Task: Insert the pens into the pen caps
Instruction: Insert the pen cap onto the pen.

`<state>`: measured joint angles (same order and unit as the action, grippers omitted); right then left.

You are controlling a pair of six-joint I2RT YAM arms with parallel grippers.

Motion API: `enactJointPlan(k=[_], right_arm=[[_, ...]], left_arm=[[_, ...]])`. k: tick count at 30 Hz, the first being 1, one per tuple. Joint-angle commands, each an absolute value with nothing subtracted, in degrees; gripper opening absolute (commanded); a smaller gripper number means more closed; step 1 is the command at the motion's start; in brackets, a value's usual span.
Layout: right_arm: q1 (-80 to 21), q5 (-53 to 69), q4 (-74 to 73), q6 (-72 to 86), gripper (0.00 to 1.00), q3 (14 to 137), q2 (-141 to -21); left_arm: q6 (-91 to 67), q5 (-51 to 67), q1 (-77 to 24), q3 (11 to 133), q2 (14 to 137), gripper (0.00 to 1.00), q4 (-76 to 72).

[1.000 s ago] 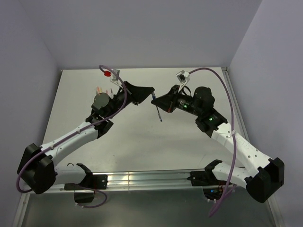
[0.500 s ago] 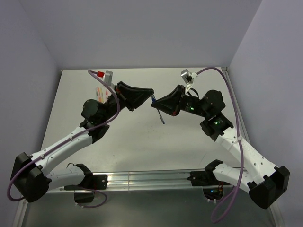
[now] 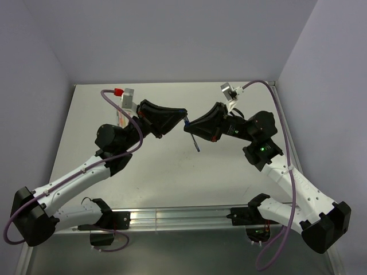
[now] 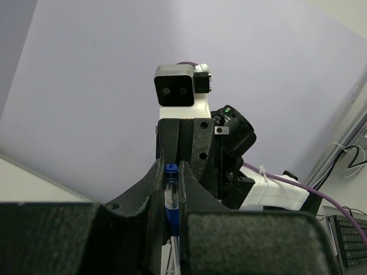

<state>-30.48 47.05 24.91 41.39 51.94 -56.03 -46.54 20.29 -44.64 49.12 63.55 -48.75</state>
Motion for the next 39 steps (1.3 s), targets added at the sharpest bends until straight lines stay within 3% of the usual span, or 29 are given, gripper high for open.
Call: enactJointPlan(k=[1,39], right_arm=[[-28.1,38.6,38.3,44.6,0.0,52.4,-54.8],[-28.3,29.1,28.5,32.3,0.0,60.5,-50.7]], left_arm=[[-43.2,28.1,-48.4,50.2,62.4,0.0,-45.2],[-37.9,18.7,-56.3,52.4,70.0,0.0,-27.2]])
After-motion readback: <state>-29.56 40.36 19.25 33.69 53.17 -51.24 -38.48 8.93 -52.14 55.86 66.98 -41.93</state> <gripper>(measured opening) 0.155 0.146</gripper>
